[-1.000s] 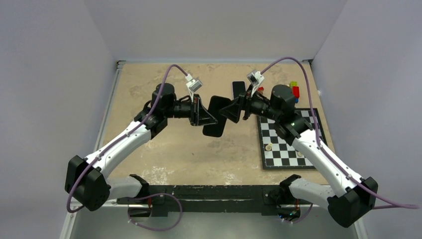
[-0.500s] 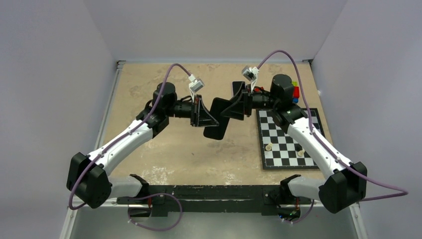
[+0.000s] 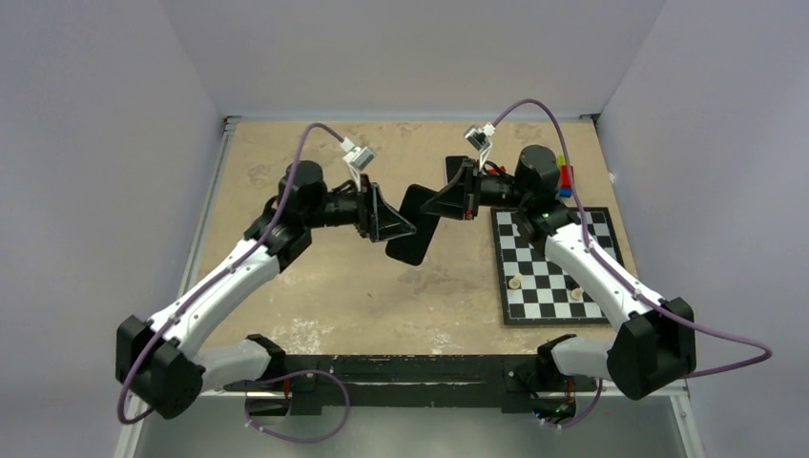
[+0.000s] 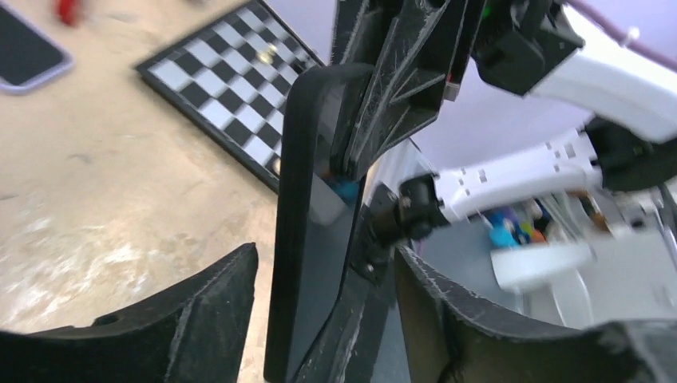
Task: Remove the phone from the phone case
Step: Remove the phone case from the phone.
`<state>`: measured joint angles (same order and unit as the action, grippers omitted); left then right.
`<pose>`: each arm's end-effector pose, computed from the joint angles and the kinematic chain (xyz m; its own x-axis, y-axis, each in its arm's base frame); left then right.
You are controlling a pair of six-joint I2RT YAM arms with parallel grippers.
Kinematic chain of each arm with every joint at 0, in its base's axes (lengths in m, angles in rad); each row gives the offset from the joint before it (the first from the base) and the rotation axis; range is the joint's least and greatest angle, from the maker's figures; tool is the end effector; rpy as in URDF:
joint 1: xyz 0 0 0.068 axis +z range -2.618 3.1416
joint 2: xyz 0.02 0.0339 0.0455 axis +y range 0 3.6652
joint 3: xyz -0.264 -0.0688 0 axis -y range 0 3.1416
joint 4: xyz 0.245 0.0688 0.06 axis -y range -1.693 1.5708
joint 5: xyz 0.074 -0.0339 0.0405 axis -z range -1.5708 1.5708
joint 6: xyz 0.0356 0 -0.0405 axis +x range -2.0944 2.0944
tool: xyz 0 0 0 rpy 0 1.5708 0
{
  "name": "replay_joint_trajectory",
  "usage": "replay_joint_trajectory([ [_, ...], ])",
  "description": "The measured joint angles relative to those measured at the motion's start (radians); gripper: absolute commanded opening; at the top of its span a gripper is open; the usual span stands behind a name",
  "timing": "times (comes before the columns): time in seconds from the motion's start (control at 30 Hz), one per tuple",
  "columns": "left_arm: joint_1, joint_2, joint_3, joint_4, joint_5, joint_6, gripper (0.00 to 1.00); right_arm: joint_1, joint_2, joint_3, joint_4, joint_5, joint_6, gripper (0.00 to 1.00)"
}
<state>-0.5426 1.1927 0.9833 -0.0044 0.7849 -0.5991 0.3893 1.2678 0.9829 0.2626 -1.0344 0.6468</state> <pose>0.2196 -0.1618 0.3456 -0.6896 -0.0500 -0.7225 0.6877 0.2676 -0.6749 0.2524 0.1366 0.3521 -0.6125 0.0816 -0.7863 -0.7768 0.1221 0.6178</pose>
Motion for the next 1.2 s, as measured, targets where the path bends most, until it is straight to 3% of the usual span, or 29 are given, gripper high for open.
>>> replay_joint_trajectory([
  [0.17, 0.007, -0.298, -0.124, -0.064, -0.225, -0.049, 0.70, -0.006, -0.002, -0.013, 0.048, 0.024, 0.079, 0.00],
  [0.33, 0.007, -0.482, -0.235, -0.069, -0.284, -0.072, 0.68, -0.009, -0.009, -0.111, 0.256, 0.013, 0.241, 0.00],
  [0.57, 0.007, -0.426, -0.346, -0.005, -0.175, -0.112, 0.43, 0.002, -0.015, -0.157, 0.426, -0.014, 0.380, 0.00],
  [0.87, 0.006, -0.409, -0.395, 0.194, -0.027, -0.209, 0.12, 0.006, -0.055, -0.169, 0.468, -0.031, 0.414, 0.00],
  [1.07, 0.008, -0.392, -0.405, 0.262, 0.104, -0.182, 0.00, 0.021, -0.062, -0.169, 0.516, -0.070, 0.446, 0.00],
  [1.2, 0.008, -0.385, -0.373, 0.232, 0.211, -0.095, 0.00, 0.052, -0.056, -0.172, 0.612, -0.101, 0.512, 0.00],
])
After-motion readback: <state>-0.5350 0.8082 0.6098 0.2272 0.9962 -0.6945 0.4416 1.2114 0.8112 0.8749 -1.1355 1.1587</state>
